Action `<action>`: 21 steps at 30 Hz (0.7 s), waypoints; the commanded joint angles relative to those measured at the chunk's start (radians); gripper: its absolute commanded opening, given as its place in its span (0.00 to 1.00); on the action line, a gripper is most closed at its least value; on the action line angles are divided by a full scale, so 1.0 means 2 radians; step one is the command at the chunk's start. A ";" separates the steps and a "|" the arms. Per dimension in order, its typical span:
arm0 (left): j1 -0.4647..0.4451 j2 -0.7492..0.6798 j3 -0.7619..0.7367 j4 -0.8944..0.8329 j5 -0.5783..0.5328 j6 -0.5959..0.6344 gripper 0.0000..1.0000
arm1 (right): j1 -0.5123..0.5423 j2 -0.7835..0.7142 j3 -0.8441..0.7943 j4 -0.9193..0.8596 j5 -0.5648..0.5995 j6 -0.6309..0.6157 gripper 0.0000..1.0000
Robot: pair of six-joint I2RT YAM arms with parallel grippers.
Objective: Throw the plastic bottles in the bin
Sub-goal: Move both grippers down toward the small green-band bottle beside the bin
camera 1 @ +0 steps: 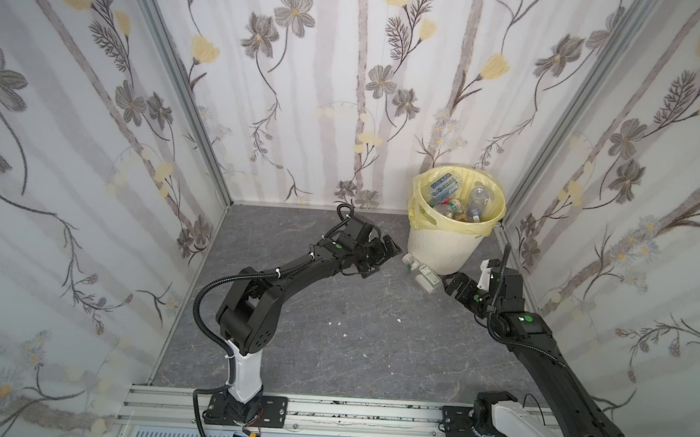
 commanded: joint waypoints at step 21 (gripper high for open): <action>0.035 -0.079 -0.104 0.056 0.021 -0.038 1.00 | 0.024 0.258 0.069 0.197 0.019 -0.098 1.00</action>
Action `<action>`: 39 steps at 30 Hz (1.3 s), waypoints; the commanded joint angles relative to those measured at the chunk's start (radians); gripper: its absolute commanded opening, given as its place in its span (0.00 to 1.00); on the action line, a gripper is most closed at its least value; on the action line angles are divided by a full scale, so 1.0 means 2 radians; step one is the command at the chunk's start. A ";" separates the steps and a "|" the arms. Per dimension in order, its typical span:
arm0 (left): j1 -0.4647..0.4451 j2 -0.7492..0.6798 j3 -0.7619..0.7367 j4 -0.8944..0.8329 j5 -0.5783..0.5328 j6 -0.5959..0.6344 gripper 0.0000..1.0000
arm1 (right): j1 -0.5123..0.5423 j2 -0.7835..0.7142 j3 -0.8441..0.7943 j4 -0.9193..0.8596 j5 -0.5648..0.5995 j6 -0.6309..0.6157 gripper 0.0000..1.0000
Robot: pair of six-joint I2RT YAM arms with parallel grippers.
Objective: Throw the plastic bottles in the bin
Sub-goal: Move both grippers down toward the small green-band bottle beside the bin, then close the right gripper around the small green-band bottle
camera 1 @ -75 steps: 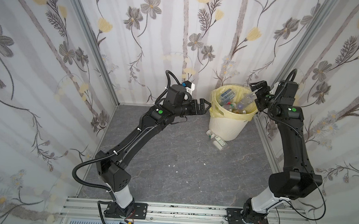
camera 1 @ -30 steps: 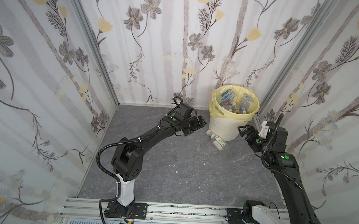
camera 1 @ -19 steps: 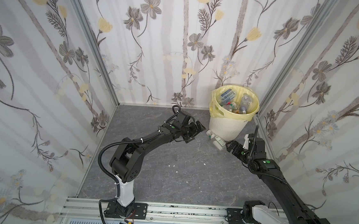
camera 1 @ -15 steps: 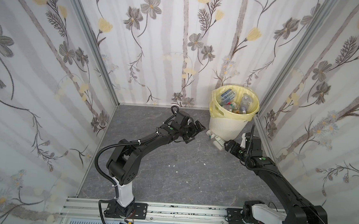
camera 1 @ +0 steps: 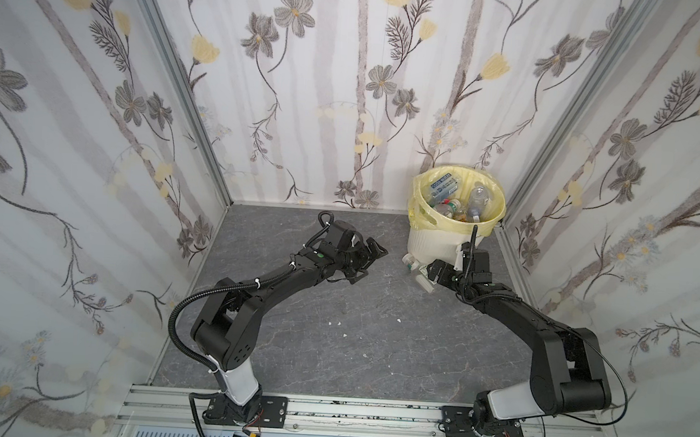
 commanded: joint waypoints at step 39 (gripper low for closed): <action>0.037 0.011 -0.006 0.015 0.041 0.002 1.00 | 0.162 0.166 0.165 -0.115 0.148 0.067 0.97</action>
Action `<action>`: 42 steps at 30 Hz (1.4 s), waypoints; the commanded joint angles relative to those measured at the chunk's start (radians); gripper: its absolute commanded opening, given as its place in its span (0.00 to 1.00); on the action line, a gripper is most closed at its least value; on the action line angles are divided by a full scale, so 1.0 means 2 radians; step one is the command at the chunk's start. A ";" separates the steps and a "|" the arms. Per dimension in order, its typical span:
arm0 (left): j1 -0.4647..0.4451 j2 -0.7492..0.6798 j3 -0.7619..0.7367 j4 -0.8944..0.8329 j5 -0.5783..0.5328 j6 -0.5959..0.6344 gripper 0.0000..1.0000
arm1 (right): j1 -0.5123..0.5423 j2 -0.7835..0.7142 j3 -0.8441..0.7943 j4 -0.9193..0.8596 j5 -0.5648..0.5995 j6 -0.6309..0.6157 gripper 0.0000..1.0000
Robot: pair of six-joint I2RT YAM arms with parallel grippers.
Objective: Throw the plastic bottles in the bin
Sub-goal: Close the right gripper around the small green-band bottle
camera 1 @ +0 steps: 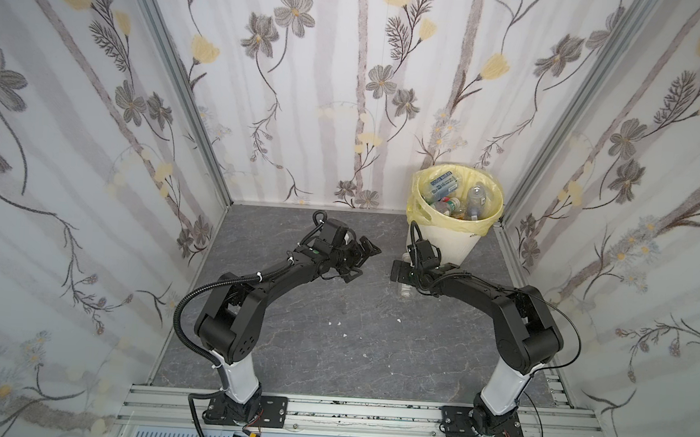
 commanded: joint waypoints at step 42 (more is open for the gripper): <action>0.015 -0.081 0.025 0.015 -0.026 0.026 1.00 | 0.056 -0.179 0.059 -0.145 0.038 -0.028 0.48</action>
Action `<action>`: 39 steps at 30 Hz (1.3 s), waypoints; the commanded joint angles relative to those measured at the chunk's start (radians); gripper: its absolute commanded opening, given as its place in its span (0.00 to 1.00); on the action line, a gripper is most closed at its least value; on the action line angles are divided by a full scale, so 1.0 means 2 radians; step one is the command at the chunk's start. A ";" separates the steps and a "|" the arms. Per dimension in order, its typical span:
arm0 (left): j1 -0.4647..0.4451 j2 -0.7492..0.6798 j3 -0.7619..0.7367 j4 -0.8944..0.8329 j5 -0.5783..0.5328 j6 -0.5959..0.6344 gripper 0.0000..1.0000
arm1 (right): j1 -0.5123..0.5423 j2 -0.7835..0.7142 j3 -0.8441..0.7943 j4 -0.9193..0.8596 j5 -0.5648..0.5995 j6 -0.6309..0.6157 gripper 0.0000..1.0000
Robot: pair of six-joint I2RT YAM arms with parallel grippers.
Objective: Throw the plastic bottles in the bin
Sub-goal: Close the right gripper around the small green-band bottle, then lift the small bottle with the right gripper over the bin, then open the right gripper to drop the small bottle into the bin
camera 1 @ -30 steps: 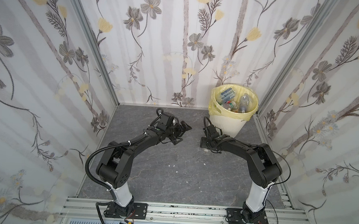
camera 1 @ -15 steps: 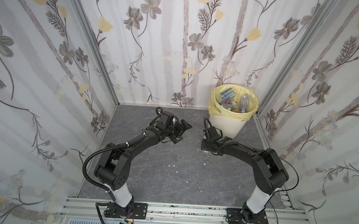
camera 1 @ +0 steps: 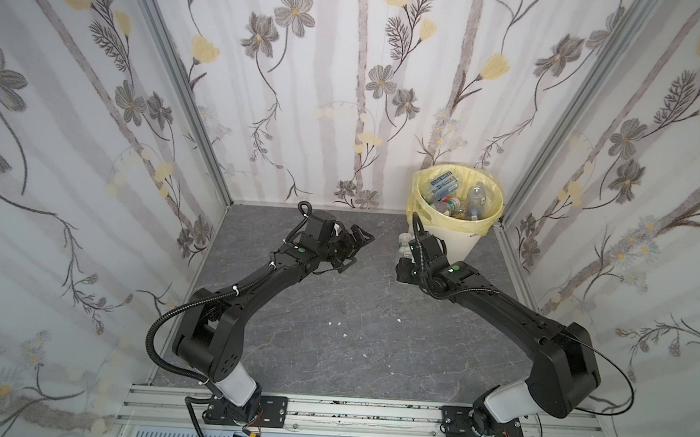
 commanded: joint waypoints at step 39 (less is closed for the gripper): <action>-0.025 0.060 0.250 0.011 0.004 0.059 1.00 | -0.195 0.215 0.591 -0.227 -0.035 0.017 0.82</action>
